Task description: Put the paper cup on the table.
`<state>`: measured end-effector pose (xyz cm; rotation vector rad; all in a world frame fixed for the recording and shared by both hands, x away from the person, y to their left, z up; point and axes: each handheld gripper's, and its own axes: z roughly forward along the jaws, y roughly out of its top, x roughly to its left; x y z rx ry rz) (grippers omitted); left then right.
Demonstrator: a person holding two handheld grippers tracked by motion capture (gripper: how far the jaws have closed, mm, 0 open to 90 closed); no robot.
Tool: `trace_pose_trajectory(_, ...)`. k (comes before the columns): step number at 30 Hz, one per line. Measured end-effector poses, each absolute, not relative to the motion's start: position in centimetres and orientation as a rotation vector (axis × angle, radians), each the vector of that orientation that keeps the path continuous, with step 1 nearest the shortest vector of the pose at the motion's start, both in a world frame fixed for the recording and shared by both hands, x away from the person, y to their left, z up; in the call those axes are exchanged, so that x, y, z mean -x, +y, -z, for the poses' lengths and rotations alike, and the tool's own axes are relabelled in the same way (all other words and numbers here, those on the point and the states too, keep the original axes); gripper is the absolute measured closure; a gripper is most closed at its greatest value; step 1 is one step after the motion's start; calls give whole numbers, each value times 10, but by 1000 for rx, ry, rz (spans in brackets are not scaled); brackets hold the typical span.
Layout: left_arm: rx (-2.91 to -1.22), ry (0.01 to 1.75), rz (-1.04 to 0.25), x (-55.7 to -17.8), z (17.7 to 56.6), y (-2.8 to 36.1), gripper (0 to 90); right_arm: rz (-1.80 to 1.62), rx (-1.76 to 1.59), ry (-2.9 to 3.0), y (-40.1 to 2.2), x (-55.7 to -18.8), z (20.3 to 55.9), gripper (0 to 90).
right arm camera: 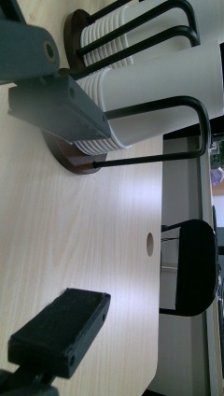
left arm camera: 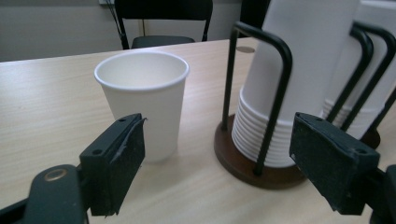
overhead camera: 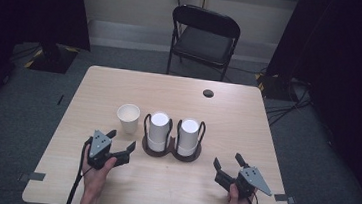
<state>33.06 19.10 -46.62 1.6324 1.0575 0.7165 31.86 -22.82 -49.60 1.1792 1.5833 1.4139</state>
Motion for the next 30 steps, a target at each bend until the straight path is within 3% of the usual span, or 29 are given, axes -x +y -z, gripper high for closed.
trace_pose_trajectory(9,-1639,1015,-709,-301,473,179,181,-1409,-1176,1588,-228,-319,496,166)
trace_pose_trajectory(21,-1657,1006,-704,-290,495,166,169,-1403,-1173,1598,-228,-319,496,166)
trace_pose_trajectory(30,-1554,1025,-688,-288,496,176,158,-1387,-1178,1609,-227,-320,496,167)
